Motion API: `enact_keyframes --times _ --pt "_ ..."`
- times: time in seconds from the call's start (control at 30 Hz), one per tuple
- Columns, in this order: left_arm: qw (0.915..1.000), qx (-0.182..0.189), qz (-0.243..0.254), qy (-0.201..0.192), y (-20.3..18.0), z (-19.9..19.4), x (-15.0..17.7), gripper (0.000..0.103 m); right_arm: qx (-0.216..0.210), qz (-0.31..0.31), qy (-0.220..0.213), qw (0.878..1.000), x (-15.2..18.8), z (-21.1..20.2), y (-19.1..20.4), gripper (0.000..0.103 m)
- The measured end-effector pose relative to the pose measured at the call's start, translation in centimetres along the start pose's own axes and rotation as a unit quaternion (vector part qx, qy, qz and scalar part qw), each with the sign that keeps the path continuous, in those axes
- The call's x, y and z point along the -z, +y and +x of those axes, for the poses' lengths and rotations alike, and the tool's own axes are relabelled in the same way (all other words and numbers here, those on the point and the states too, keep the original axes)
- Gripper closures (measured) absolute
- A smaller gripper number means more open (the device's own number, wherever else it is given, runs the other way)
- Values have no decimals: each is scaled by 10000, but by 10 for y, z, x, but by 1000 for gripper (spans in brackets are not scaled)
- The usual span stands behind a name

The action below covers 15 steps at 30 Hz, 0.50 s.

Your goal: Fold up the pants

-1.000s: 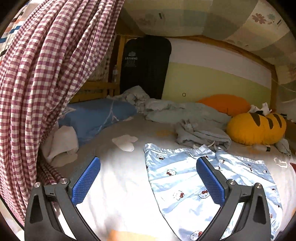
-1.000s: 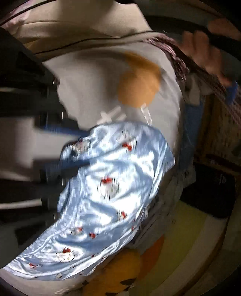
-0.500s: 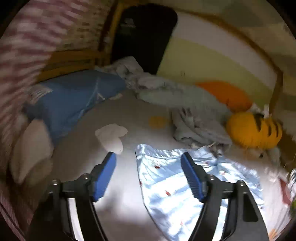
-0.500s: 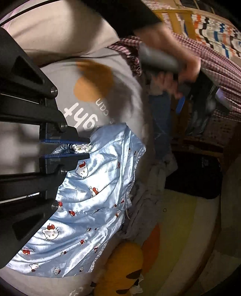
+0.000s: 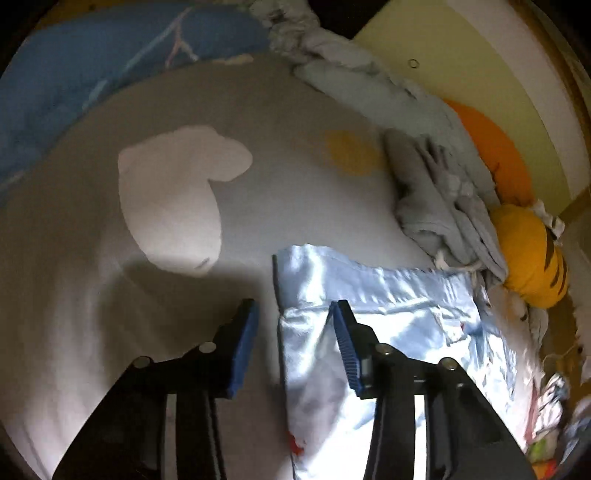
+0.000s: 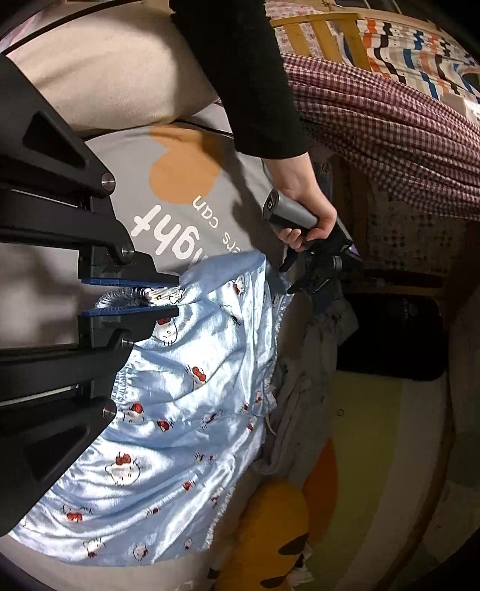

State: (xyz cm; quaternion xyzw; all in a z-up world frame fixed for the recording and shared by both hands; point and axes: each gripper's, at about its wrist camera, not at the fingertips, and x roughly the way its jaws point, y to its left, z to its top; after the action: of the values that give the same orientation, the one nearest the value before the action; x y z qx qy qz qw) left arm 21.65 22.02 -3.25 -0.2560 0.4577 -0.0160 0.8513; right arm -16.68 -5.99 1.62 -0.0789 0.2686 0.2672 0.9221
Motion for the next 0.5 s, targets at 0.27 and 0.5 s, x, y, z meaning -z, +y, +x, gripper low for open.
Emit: enact_keyframes --times 0.27,0.5 --pt "9991 358 213 -70 -8 11 -9 102 -212 87 164 9996 5 14 -2 95" --pt "9966 -392 284 -665 -3 -18 -19 101 -735 15 43 9973 5 4 9 95"
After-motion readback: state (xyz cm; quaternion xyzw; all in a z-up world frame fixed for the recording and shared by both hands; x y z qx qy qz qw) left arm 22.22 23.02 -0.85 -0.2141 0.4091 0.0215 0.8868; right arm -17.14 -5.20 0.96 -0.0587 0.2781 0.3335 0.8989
